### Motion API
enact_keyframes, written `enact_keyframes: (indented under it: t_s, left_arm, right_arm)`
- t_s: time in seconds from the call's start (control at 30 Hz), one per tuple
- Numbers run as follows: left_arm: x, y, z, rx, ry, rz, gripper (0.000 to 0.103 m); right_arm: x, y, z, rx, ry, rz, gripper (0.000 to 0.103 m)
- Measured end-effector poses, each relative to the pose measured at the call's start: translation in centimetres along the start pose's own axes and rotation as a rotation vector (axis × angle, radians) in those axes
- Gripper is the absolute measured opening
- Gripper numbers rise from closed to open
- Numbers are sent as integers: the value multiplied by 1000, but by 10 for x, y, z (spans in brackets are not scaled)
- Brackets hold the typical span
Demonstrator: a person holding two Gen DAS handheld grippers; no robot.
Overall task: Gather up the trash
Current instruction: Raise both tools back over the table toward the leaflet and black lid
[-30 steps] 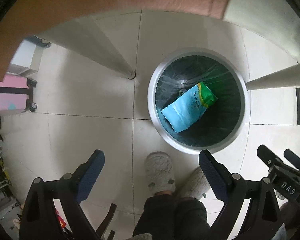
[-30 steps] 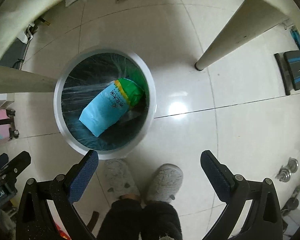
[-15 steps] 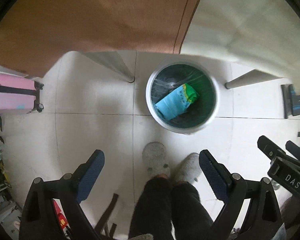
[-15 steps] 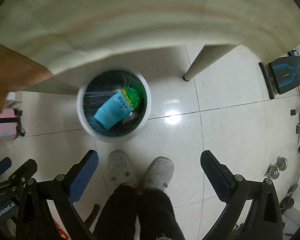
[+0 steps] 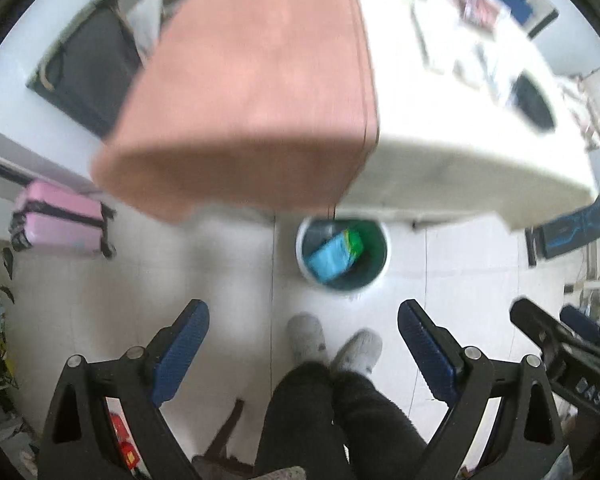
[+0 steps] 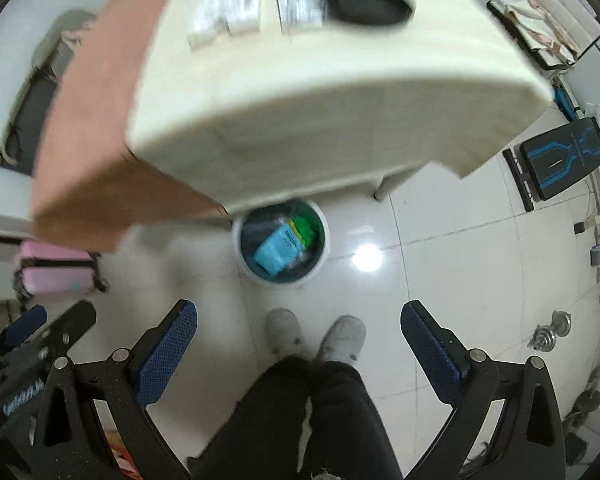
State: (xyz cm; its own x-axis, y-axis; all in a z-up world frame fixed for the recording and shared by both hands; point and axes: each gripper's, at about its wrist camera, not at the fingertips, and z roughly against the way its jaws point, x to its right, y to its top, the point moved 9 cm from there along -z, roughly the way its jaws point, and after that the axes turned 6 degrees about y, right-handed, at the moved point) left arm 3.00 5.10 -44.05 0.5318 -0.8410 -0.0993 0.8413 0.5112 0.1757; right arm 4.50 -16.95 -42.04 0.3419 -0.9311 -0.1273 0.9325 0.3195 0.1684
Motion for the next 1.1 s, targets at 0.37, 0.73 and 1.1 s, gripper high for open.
enact_keyframes:
  t_s: [0.37, 0.73, 1.1]
  left_arm:
    - [10, 114, 46, 133, 84, 40, 103]
    - [68, 177, -7, -58, 126, 135, 103]
    - [132, 227, -48, -113, 59, 82, 103]
  right_arm:
    - [47, 137, 74, 75, -39, -32, 103]
    - [87, 253, -43, -99, 34, -44, 103]
    - [95, 275, -52, -105, -43, 70, 69]
